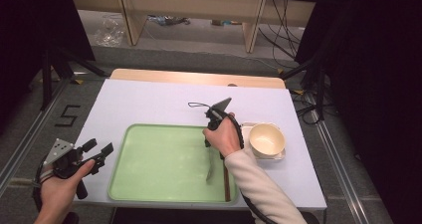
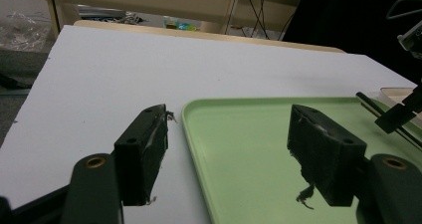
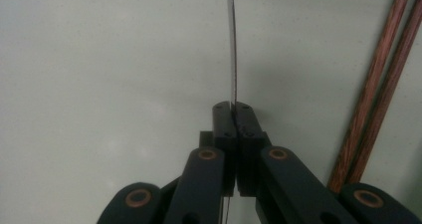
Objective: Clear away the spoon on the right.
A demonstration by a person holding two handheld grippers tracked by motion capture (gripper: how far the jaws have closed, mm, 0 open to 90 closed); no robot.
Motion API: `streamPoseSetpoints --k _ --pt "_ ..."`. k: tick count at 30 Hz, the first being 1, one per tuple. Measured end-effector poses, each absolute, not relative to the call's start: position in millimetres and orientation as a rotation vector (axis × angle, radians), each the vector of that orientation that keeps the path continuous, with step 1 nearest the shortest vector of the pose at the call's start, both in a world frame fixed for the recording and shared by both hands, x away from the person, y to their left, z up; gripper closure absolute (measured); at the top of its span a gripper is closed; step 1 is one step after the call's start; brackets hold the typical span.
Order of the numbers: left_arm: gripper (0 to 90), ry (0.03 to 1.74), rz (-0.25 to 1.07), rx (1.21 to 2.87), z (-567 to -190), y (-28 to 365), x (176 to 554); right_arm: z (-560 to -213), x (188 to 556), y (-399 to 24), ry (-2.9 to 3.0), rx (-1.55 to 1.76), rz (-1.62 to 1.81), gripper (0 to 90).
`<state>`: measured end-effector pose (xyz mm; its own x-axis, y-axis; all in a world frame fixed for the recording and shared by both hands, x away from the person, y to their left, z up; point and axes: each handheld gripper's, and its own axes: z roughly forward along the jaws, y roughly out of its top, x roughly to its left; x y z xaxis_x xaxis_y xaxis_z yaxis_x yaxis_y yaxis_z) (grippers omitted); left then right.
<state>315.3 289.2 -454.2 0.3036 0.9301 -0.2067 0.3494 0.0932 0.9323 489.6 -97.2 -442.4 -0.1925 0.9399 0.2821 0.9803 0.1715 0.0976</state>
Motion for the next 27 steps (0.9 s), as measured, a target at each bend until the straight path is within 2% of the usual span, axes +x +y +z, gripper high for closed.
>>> streamPoseSetpoints --k 11,21,24,27 --pt "32.1 1.247 0.659 1.470 -454 289 315 -451 490 -95 -2.285 -1.916 -0.345 87.4" --pt "32.1 1.246 0.660 1.471 -454 289 315 -443 490 -96 -2.323 -1.979 -0.342 73.4" --pt "32.1 1.246 0.660 1.472 -454 289 315 -440 491 -98 -2.365 -1.954 -0.365 73.3" --pt "32.1 1.245 0.658 1.472 -454 289 315 -437 490 -97 -2.382 -1.910 -0.404 78.6"
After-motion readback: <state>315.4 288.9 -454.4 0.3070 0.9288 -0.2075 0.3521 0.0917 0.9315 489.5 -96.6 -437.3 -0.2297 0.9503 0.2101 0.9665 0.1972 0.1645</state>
